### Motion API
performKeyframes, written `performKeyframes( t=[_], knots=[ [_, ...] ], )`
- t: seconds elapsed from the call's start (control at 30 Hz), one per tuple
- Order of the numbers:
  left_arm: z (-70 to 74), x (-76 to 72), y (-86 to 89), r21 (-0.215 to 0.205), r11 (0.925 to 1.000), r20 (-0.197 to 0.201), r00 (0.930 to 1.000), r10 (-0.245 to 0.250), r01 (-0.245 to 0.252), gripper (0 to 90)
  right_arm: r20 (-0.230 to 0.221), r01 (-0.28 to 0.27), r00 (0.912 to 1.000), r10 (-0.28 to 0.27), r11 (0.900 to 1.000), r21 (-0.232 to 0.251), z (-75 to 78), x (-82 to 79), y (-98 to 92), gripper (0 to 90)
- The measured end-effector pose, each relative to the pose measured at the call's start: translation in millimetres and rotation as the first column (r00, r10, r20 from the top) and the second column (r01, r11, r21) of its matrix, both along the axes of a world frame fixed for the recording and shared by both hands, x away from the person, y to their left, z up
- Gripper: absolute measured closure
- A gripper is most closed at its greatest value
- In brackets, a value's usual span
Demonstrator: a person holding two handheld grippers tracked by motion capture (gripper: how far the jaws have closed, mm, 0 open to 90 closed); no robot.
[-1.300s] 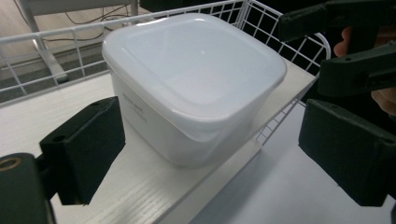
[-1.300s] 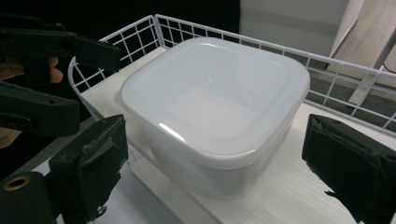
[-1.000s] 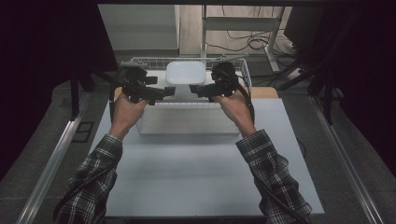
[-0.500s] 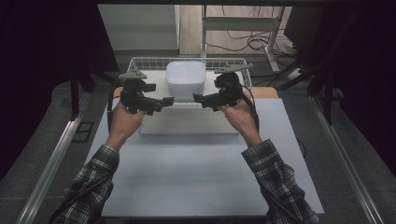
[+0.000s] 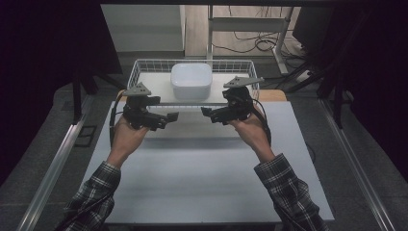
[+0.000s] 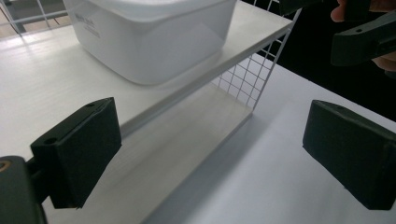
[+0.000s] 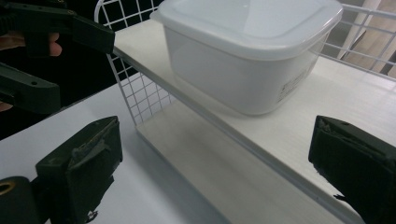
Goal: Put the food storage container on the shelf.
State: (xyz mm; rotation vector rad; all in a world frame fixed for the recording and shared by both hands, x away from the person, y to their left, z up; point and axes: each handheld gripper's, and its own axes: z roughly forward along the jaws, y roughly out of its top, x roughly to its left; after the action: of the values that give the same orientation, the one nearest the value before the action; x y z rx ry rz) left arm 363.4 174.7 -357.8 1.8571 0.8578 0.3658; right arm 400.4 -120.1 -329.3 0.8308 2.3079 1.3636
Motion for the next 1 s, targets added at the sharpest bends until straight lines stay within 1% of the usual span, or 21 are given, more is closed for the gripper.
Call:
performKeyframes(
  t=[0.1,0.13,0.3,0.53,0.67,0.87,0.97,1.0],
  knots=[
    [-2.2,-3.2,-1.0,0.006,1.0000,0.002,1.0000,-0.002,0.002,4.1,0.005,-0.007,1.0000,0.007,1.000,-0.004,-2.6,-5.5,-1.3,2.6],
    [-4.8,-6.7,-2.2,0.011,0.9999,0.004,1.0000,-0.004,0.004,4.0,0.007,-0.008,0.9999,0.008,1.000,-0.003,-3.4,-7.6,-1.7,2.6],
    [-13.5,-14.5,-5.1,0.023,0.9997,0.003,0.9999,-0.010,0.010,3.8,0.021,-0.017,0.9996,0.018,1.000,-0.015,-8.5,-16.1,-5.5,2.6],
    [-24.9,-24.7,-7.5,0.013,0.9995,0.001,0.9996,-0.027,0.027,3.7,0.022,-0.029,0.9993,0.030,0.999,-0.016,-18.9,-25.9,-11.7,2.6],
    [-35.2,-29.7,-8.5,0.022,0.9992,-0.008,0.9994,-0.034,0.034,3.5,0.023,-0.037,0.9991,0.037,0.999,-0.016,-26.6,-31.7,-15.5,2.6],
    [-51.0,-37.9,-8.9,0.015,0.9993,-0.016,0.9993,-0.033,0.033,3.3,0.022,-0.029,0.9993,0.030,0.999,-0.032,-40.8,-40.8,-20.7,2.6],
    [-57.3,-43.0,-8.8,0.014,0.9994,-0.015,0.9994,-0.032,0.032,3.3,0.022,-0.020,0.9995,0.021,0.999,-0.031,-47.7,-43.6,-23.8,2.3],
    [-57.3,-43.0,-8.8,0.014,0.9994,-0.015,0.9994,-0.032,0.032,3.2,0.022,-0.020,0.9995,0.021,0.999,-0.031,-47.7,-43.6,-23.8,2.3]
  ],
)
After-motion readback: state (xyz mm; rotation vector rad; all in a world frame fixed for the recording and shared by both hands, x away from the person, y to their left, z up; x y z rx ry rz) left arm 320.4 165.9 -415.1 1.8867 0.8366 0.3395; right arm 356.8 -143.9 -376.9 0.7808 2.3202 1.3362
